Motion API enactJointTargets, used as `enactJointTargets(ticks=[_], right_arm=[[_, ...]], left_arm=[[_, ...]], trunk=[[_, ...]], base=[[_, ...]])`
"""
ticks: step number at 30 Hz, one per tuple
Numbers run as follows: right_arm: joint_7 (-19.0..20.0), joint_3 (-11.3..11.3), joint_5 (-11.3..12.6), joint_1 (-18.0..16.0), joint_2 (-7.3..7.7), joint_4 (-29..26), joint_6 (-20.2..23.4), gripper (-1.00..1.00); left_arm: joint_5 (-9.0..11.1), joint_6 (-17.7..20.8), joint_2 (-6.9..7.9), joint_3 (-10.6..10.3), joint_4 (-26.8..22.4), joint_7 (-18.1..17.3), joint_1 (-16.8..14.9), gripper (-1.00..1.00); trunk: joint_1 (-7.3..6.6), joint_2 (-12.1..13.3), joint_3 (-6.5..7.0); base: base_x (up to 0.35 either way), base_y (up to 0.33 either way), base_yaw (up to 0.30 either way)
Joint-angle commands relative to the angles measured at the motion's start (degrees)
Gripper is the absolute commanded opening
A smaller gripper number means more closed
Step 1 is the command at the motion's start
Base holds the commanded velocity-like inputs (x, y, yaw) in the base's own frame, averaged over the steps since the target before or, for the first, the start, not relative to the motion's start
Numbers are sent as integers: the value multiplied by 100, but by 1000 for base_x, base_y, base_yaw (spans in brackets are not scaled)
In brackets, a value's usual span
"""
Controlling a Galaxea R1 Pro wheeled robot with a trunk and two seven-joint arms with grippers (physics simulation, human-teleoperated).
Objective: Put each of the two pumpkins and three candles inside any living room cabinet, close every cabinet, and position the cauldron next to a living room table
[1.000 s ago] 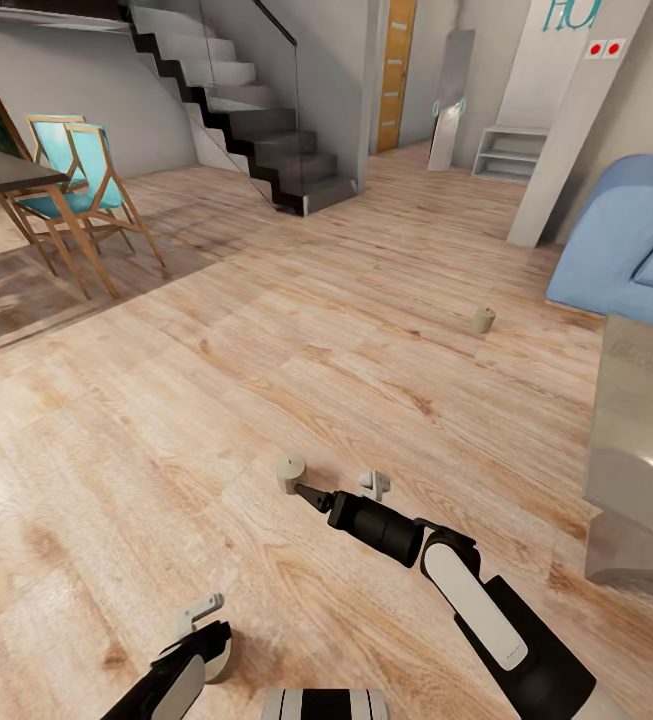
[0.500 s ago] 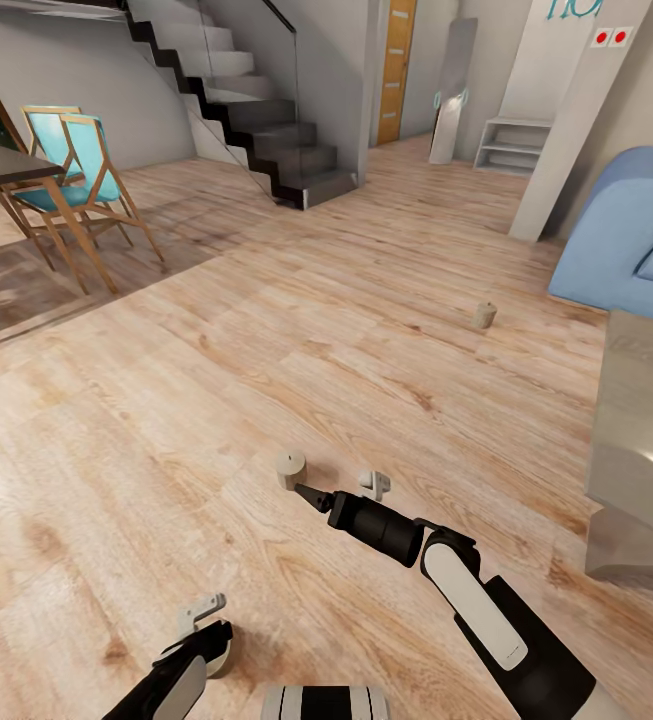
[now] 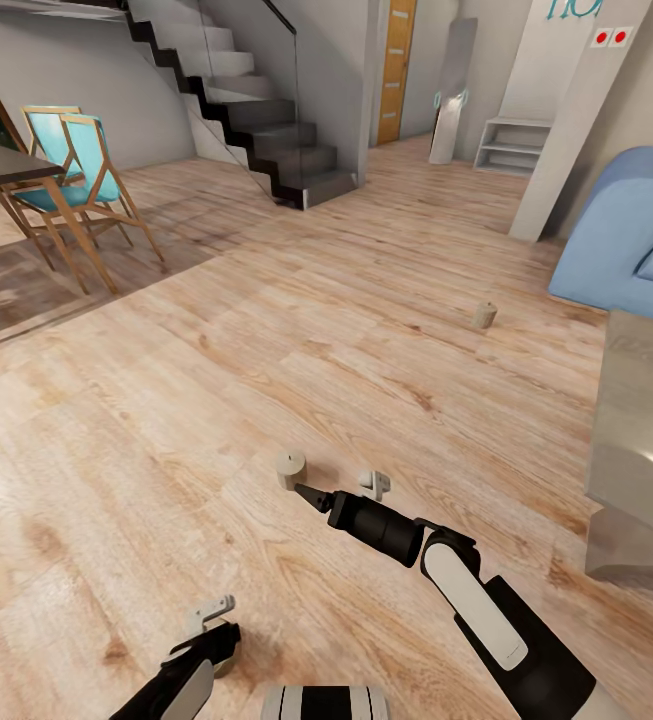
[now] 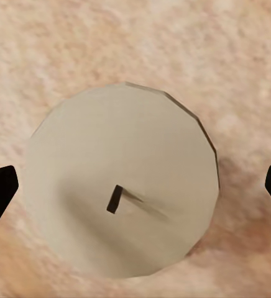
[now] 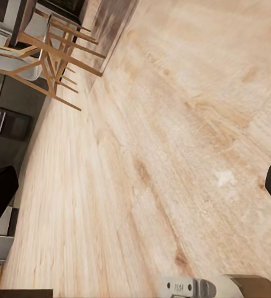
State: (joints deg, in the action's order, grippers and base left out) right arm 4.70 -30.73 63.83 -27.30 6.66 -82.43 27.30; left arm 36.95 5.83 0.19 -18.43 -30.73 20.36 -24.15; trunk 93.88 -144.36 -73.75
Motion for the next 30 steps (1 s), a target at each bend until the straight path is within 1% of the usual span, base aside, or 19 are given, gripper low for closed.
enactJointTargets(ticks=[1, 5, 17, 20, 30], right_arm=[[5, -3, 16, -4, 3, -2, 12, 100], [5, -3, 15, -4, 5, -2, 12, 100], [5, -3, 14, -4, 2, 7, 12, 100], [5, -3, 15, -4, 3, 7, 12, 100], [5, -3, 16, -4, 3, 9, 12, 100]], left_arm=[[15, 23, 2, -33, -12, 47, -2, 100], [19, 23, 5, -39, -12, 47, -2, 100], [40, -120, 6, -46, -12, 47, -2, 100], [36, -124, 7, -51, -12, 47, -2, 100], [40, -126, 7, -30, -12, 47, -2, 100]], trunk=[[-1, -2, -4], [9, -7, -93], [9, -7, -93], [17, -11, -159], [17, -11, -159]], base=[[0, 0, 0], [0, 0, 0], [0, 0, 0], [0, 0, 0], [0, 0, 0]])
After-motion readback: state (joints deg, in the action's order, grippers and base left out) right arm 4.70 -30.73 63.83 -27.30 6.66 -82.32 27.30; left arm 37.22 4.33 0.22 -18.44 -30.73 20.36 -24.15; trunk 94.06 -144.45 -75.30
